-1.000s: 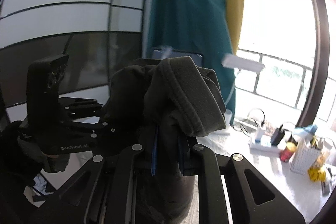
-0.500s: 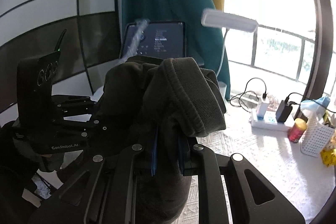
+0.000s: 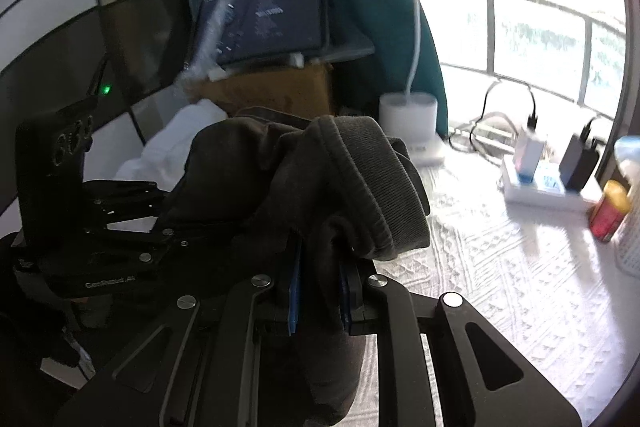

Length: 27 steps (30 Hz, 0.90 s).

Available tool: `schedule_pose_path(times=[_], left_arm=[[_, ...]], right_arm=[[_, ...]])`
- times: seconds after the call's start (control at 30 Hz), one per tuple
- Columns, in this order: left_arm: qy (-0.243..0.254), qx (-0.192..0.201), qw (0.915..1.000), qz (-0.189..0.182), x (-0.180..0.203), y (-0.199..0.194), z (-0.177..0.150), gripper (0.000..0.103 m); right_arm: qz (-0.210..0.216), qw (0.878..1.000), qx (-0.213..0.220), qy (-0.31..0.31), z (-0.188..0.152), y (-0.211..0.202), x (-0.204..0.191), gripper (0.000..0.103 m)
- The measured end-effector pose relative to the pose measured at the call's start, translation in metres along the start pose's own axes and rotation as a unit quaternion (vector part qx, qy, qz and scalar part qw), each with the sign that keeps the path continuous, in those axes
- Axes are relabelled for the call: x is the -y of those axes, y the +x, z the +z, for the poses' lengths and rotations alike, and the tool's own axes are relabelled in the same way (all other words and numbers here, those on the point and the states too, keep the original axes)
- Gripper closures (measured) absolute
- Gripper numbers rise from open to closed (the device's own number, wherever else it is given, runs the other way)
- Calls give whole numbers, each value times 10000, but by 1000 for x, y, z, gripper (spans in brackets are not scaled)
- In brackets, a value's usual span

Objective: Fold small clothes
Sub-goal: 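Lower the folded grey T-shirt onto the bed beside the white cloth with both tools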

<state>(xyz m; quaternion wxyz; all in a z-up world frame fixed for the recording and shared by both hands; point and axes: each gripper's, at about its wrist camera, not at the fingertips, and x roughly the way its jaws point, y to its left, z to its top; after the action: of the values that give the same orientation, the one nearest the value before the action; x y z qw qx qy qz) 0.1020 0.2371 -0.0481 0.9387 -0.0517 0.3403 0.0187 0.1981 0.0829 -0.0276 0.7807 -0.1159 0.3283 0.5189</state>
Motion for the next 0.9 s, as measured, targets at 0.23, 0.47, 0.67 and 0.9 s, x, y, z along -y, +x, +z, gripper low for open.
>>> schedule_pose_path(times=[0.23,0.47,0.67,0.9], left_arm=[[-173,-432,9989,61,-10,38,-3,80],[-417,-863,9950,281,-21,64,-4,80],[-540,-1044,9924,351,-26,76,-1,76],[-586,-1161,9908,385,-29,86,7,70]], right_arm=[[17,9991,-306,285,-9,32,24,86],[-294,9939,-544,915,-19,52,66,86],[-138,9901,-713,1200,-26,66,81,86],[21,9887,-770,1286,-24,72,88,83]])
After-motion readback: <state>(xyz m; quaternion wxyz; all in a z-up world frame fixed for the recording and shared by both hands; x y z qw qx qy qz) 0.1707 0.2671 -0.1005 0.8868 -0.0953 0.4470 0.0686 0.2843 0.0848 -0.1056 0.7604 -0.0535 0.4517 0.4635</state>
